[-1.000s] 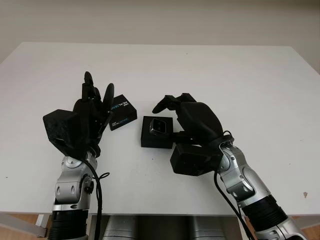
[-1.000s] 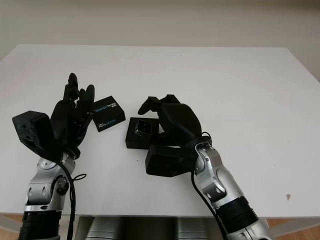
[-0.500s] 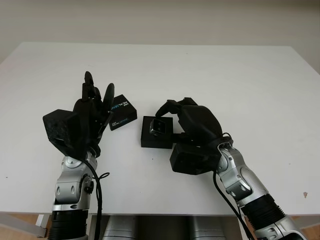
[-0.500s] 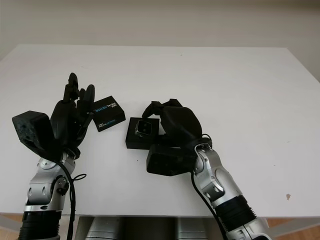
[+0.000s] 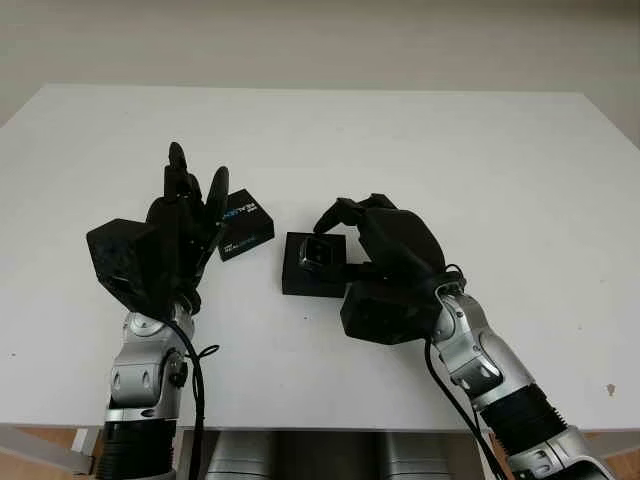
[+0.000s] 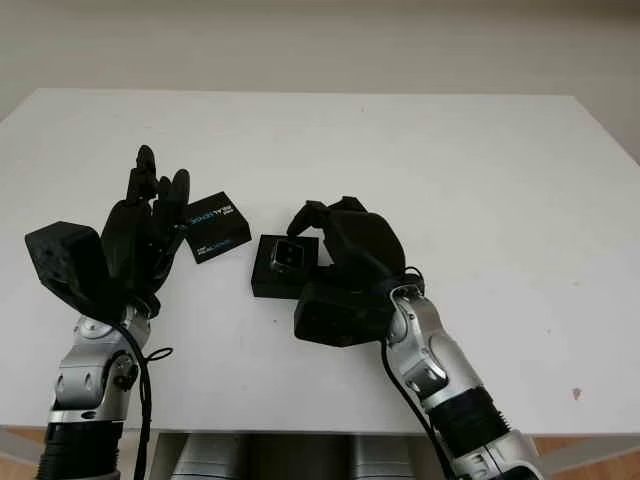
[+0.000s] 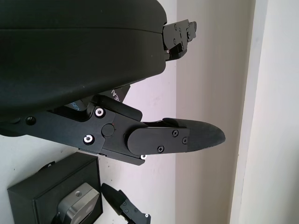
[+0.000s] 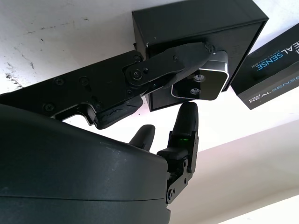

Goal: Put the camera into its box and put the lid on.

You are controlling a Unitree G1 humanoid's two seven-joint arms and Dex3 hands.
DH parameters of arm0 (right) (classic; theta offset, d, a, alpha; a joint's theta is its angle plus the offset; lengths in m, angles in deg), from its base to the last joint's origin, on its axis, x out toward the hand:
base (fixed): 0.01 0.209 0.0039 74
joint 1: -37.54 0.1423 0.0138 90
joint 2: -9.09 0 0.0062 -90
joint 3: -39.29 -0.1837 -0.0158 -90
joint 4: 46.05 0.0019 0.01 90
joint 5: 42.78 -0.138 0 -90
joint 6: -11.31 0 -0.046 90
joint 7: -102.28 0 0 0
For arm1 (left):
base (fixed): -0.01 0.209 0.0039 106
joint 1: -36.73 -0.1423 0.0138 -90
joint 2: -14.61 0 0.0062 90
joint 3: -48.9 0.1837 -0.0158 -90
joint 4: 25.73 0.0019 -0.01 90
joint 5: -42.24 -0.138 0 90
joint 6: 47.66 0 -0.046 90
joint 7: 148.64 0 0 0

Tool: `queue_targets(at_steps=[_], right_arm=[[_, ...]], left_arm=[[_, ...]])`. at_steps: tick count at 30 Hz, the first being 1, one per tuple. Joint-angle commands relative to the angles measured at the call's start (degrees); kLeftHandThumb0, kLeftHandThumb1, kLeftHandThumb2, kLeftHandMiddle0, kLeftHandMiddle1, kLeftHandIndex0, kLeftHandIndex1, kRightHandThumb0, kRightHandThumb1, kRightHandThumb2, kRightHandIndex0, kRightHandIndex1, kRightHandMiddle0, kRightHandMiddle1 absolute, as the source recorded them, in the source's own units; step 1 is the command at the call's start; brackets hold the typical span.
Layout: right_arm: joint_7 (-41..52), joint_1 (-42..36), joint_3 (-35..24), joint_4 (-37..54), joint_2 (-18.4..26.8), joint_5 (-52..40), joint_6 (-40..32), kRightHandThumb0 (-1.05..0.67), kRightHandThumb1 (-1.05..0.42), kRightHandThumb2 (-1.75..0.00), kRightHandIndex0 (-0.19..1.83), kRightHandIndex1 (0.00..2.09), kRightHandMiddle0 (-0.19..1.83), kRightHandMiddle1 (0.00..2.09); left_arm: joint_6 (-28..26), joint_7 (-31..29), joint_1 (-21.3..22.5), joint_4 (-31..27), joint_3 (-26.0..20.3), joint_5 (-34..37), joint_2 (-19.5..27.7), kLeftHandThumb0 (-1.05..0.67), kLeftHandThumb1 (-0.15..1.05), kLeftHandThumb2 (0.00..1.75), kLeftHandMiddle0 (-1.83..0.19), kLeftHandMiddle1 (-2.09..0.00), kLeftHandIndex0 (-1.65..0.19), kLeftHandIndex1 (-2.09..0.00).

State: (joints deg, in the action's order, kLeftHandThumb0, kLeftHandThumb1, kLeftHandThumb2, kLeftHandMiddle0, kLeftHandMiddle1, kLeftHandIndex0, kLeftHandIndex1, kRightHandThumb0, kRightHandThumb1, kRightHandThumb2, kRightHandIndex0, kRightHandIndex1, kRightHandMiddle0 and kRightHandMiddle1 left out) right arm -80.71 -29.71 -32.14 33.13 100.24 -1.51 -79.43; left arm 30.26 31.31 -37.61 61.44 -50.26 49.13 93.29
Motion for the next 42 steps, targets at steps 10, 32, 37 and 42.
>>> queue_targets(at_steps=[10,32,37,42], right_arm=[[2.6,-0.7,0.8,1.3,1.8,-1.9,5.1,-0.64,-0.92,-0.05,0.06,0.97,0.32,1.08],[-6.0,0.6,2.7,-8.3,2.5,2.1,10.0,-0.44,-0.93,-0.06,0.13,1.08,0.46,1.19],[-7.5,1.9,2.4,-10.4,2.1,2.0,9.4,-0.41,-0.94,-0.06,0.14,1.07,0.47,1.21],[-7.5,2.9,2.3,-12.3,1.7,0.8,10.3,-0.41,-0.97,-0.06,0.15,1.09,0.44,1.32]], left_arm=[[0.3,0.2,1.0,-0.3,0.1,-0.3,0.3,-0.69,1.05,0.4,0.19,0.0,0.19,0.0],[0.1,0.1,0.7,-0.8,0.0,-0.2,0.5,-0.7,1.05,0.39,0.19,0.0,0.19,0.0],[0.6,0.1,0.7,-0.5,0.0,-0.3,0.4,-0.7,1.05,0.39,0.19,0.0,0.19,0.0],[0.4,0.1,0.6,-0.6,0.2,-0.5,0.6,-0.7,1.05,0.4,0.19,0.0,0.19,0.0]])
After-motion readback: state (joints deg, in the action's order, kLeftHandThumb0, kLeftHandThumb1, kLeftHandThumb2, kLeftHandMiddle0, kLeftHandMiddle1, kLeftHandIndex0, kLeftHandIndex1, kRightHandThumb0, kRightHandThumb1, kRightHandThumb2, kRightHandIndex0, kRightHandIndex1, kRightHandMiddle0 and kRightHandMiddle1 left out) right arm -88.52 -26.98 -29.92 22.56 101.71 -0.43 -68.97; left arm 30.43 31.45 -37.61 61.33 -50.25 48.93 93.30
